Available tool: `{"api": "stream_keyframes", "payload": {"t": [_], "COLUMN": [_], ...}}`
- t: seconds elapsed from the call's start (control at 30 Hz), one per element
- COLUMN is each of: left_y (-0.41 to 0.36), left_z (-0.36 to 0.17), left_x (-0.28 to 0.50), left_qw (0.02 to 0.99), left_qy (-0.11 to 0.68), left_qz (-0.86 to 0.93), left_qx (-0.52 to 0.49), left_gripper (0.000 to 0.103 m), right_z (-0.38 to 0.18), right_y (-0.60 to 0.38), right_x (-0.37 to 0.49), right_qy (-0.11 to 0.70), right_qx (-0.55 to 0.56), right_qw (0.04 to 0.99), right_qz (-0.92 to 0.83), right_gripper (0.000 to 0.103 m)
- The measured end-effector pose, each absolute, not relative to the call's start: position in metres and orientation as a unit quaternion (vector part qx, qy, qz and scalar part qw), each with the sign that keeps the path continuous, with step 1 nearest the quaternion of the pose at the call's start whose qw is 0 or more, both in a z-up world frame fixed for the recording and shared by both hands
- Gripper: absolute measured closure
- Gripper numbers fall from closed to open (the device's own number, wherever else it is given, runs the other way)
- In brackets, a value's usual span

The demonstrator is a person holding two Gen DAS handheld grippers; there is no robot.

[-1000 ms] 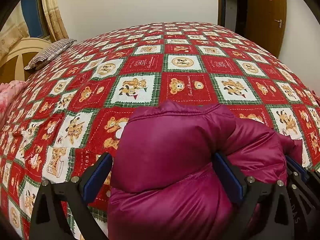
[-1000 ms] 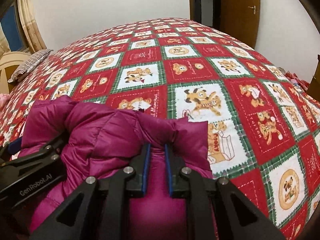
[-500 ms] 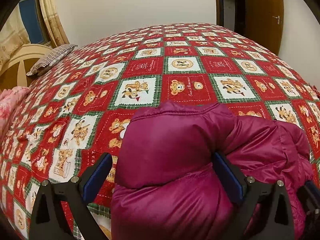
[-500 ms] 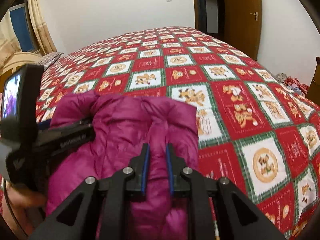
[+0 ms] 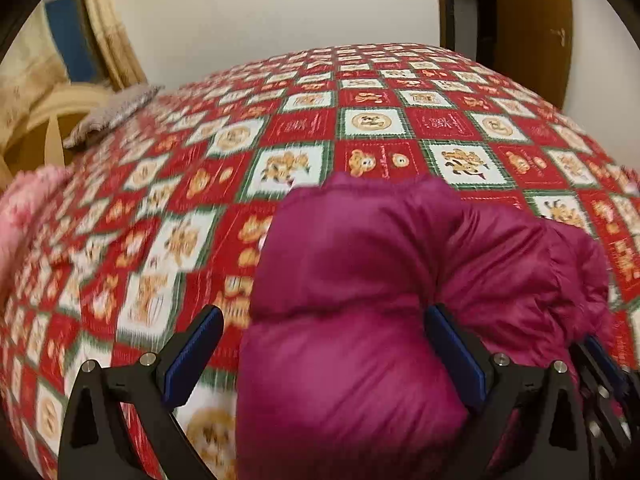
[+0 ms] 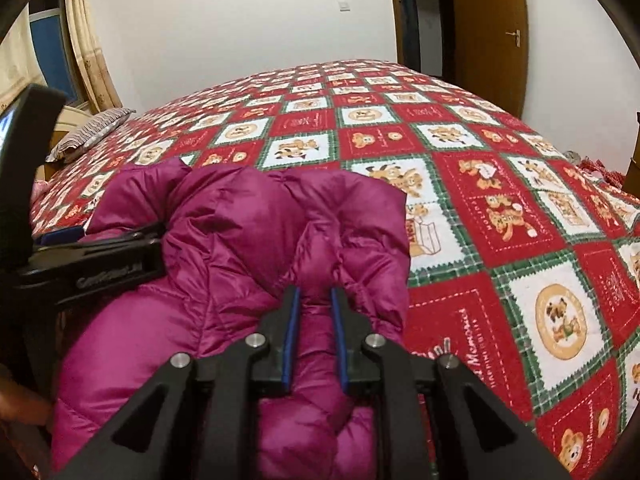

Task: Fold large clothes

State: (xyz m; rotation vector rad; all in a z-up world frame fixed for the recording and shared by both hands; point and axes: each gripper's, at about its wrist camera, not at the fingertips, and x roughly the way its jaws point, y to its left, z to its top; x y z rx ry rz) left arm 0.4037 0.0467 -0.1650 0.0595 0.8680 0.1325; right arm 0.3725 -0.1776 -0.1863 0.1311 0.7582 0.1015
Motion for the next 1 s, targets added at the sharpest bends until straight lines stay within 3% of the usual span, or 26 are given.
{"api": "stream_keyframes", "payload": {"t": [0.23,0.7,0.73,0.8,0.83,0.87,1.0], "left_y": [0.053,0.071,0.078,0.091,0.097,0.105,0.119], "left_z": [-0.151,-0.163,-0.161,-0.158,-0.157,-0.156,-0.153], "left_x": [0.346,0.348,0.344,0.336,0.333,0.329,0.319], "left_qw": [0.921,0.909,0.91,0.912,0.913,0.914,0.919], "left_qy": [0.388,0.416,0.414,0.407,0.404,0.4,0.382], "left_qz": [0.029,-0.004,-0.013,-0.014,-0.013,-0.011,-0.022], "left_qx": [0.016,-0.019,-0.03,-0.048,-0.057,-0.072,-0.094], "left_gripper": [0.002,0.001,0.001,0.001,0.001,0.001,0.001], "right_z": [-0.187,-0.167,-0.162,-0.155,-0.154,-0.153,-0.162], "right_y": [-0.178,-0.183,-0.188,-0.203,-0.209,-0.215,-0.229], "right_x": [0.373,0.363,0.357,0.341,0.334,0.327,0.314], "right_qy": [0.37,0.388,0.383,0.368,0.361,0.354,0.36], "right_qx": [0.062,0.051,0.065,0.096,0.106,0.116,0.155], "right_qw": [0.925,0.918,0.919,0.922,0.924,0.926,0.917], "right_qz": [0.052,0.062,0.07,0.072,0.07,0.069,0.078], "right_gripper": [0.085,0.084,0.078,0.052,0.032,0.028,0.028]}}
